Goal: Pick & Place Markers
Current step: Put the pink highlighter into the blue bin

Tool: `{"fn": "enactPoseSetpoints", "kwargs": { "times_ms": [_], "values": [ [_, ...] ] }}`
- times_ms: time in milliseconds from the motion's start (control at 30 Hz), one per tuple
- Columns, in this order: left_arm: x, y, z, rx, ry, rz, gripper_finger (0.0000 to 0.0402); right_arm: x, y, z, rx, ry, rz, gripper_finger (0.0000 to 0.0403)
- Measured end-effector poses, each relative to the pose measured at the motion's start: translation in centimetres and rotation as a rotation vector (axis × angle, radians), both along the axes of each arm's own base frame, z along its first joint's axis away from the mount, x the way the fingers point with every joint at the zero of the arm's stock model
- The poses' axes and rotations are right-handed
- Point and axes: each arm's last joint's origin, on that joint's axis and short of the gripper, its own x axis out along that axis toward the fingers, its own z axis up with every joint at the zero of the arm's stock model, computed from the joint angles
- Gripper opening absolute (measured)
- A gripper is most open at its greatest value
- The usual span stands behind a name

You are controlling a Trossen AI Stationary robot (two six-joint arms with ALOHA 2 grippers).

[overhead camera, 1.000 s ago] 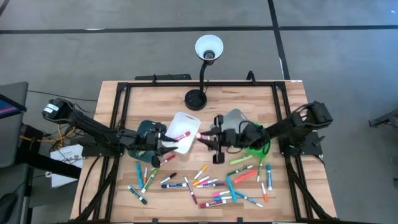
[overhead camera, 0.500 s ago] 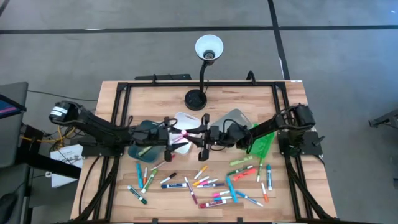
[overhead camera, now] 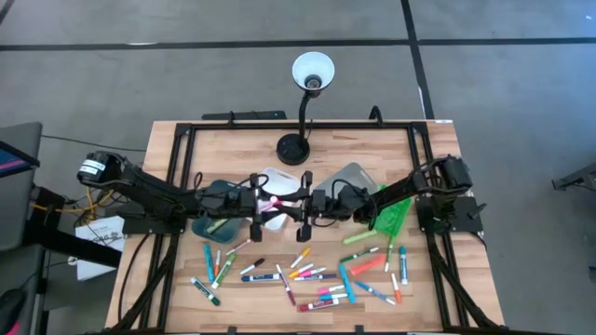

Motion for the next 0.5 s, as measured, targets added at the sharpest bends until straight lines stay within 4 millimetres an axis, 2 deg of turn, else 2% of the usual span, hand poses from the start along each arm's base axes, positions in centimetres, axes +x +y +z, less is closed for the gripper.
{"fn": "enactPoseSetpoints", "kwargs": {
  "times_ms": [233, 367, 500],
  "values": [
    [-0.01, -0.07, -0.01, -0.006, 0.001, -0.003, 0.0068, 0.02, -0.06, -0.04, -0.046, 0.009, -0.021, 0.0086],
    [-0.02, -0.06, -0.12, -0.047, 0.008, -0.002, 0.0065, 0.07, 0.01, -0.24, -0.156, 0.041, -0.068, 0.0096],
    [-0.02, -0.06, -0.31, -0.108, 0.022, -0.002, 0.0074, -0.06, 0.29, -0.14, -0.164, 0.057, -0.115, 0.0108]
  ]
}}
